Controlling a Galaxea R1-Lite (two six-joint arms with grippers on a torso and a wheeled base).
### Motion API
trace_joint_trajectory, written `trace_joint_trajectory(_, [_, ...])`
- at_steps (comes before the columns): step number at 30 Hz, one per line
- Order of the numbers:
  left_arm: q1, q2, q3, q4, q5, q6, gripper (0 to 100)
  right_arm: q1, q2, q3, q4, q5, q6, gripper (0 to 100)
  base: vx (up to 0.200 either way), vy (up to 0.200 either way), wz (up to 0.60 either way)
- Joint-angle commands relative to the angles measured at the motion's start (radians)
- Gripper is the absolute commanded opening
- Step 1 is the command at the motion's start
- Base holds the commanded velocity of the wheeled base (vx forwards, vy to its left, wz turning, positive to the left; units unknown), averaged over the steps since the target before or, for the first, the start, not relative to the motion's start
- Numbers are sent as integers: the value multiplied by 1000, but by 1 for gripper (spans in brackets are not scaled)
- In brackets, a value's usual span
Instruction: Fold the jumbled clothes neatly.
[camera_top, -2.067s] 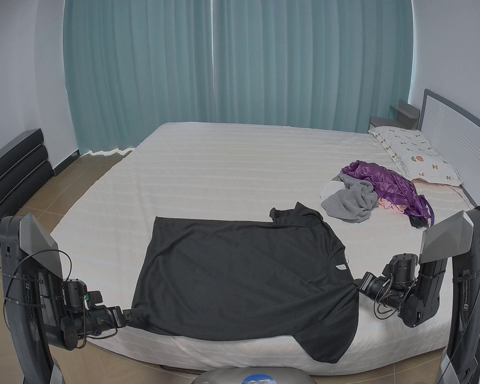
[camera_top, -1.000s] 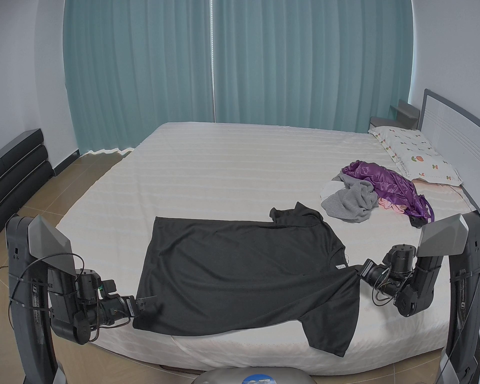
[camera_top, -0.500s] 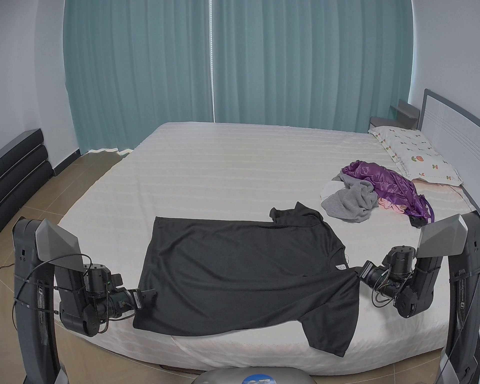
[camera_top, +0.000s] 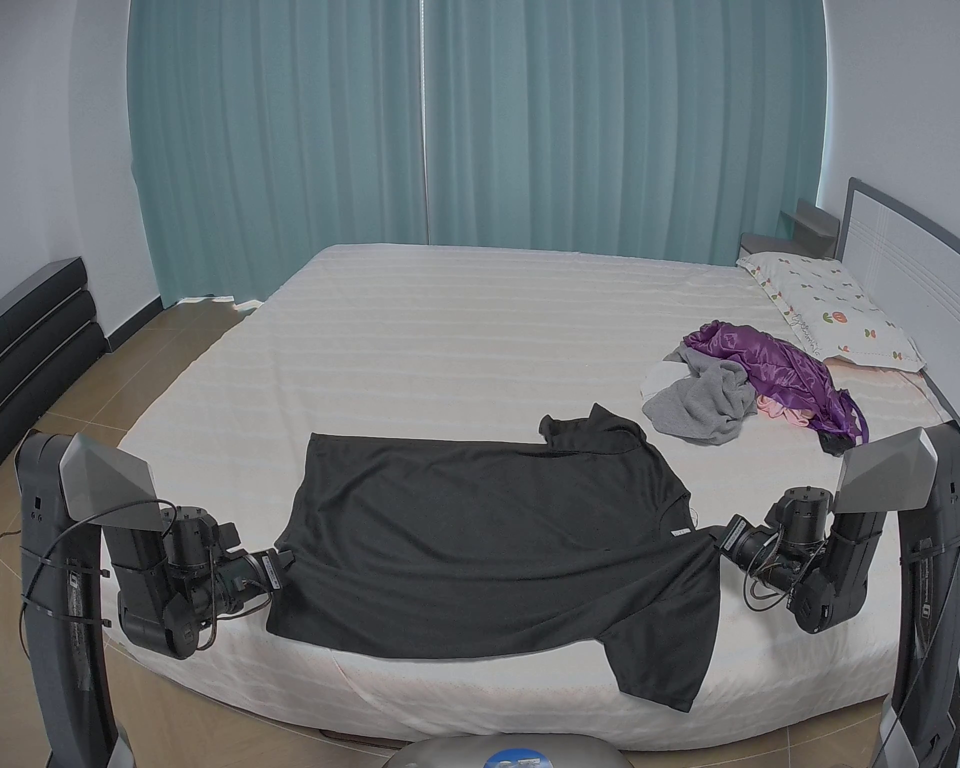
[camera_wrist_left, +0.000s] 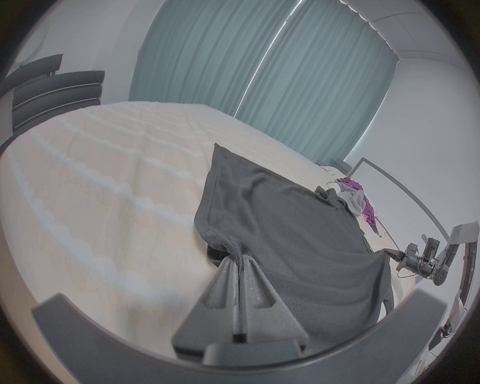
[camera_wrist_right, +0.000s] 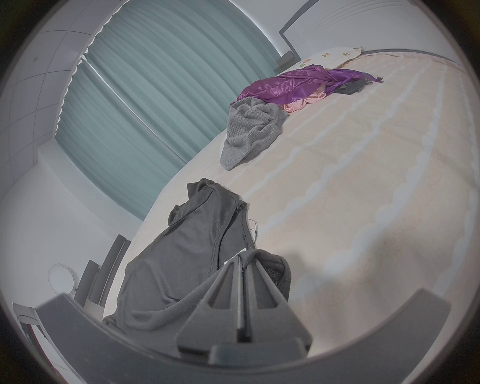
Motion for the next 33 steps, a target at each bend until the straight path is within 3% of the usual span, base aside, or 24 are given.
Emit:
trace_joint_trajectory(1, [5,-19,-24,0,13,-2,0,4,-2,-2,-1,0,2,0,0,0,0])
trace_joint_trajectory(17, [9,43,-77,1,19,-6,0,7,39,-41,-36,-30,18,0,0,0,0])
trace_joint_trajectory(25, [-3,75,-125,3,22,-68,0,10,59,-47,-38,-30,19,0,0,0,0])
trace_joint_trajectory(26, [-3,76,-125,3,22,-68,100,10,59,-47,-38,-30,19,0,0,0,0])
trace_joint_trajectory(33, [-1,84,-123,3,22,-71,100,9,58,-28,-59,-27,24,0,0,0,0])
